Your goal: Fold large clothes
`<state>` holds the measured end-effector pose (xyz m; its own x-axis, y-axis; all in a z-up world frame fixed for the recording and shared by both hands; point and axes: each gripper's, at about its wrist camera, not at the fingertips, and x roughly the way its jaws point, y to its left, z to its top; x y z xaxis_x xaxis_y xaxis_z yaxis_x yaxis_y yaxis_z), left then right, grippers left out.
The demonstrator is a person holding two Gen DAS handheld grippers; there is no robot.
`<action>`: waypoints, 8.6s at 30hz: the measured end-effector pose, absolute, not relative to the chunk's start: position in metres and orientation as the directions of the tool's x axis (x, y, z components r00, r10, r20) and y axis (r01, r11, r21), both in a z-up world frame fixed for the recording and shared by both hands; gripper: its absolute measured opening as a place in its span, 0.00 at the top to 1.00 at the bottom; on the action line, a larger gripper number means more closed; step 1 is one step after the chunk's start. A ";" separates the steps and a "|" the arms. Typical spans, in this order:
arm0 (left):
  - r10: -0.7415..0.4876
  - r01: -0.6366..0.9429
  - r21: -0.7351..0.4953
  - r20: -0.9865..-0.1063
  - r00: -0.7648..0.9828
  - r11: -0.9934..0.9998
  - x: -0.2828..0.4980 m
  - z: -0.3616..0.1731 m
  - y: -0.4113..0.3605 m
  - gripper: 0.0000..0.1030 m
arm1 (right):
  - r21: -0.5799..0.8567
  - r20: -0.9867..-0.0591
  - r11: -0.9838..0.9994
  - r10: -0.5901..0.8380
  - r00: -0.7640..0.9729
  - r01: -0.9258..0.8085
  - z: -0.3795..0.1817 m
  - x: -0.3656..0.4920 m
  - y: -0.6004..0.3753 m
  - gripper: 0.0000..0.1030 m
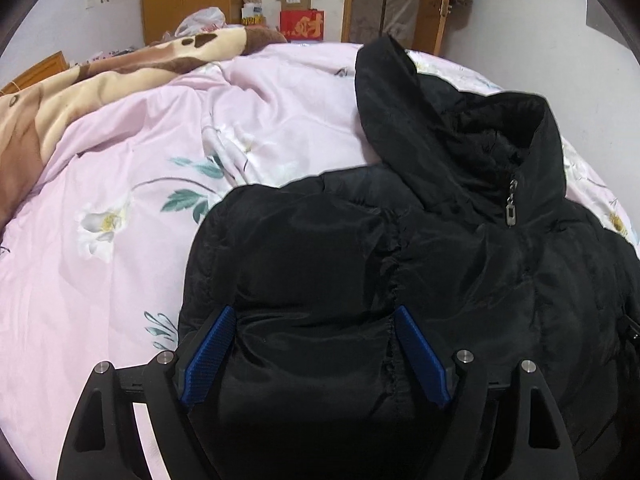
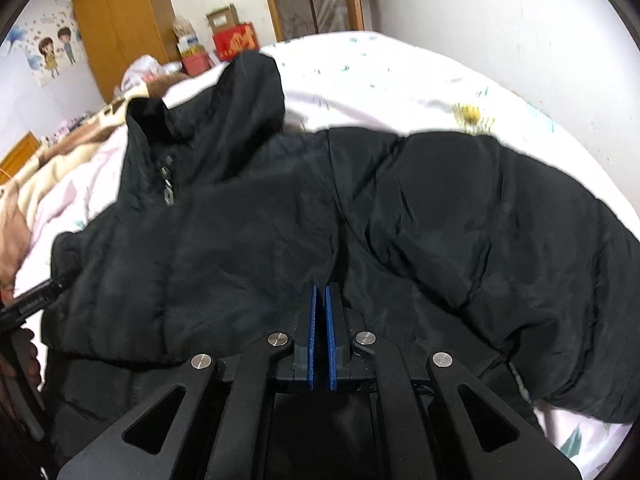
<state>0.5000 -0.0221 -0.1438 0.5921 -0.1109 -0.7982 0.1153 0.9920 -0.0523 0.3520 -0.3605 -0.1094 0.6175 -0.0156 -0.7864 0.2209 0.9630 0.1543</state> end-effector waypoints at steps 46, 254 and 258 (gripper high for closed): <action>-0.380 0.423 -0.173 -0.794 0.475 0.890 0.304 -0.078 -0.184 0.19 | 0.362 -0.754 0.518 -0.326 0.570 0.775 -0.080 0.041 -0.641 0.37; -0.186 0.143 -0.124 -0.782 0.595 0.982 0.604 -0.048 -0.065 0.22 | -0.025 -0.729 0.997 -0.070 0.681 0.076 -0.019 0.526 -0.352 0.25; -0.105 0.140 -0.020 -0.765 0.635 0.990 0.643 -0.048 -0.091 0.22 | -0.089 -0.734 0.995 -0.102 0.671 0.055 -0.025 0.565 -0.341 0.25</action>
<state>0.6427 -0.0912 -0.0481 0.6353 -0.1049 -0.7651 0.1397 0.9900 -0.0197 0.5651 -0.3406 -0.0248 0.6714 -0.1025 -0.7339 0.0550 0.9946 -0.0886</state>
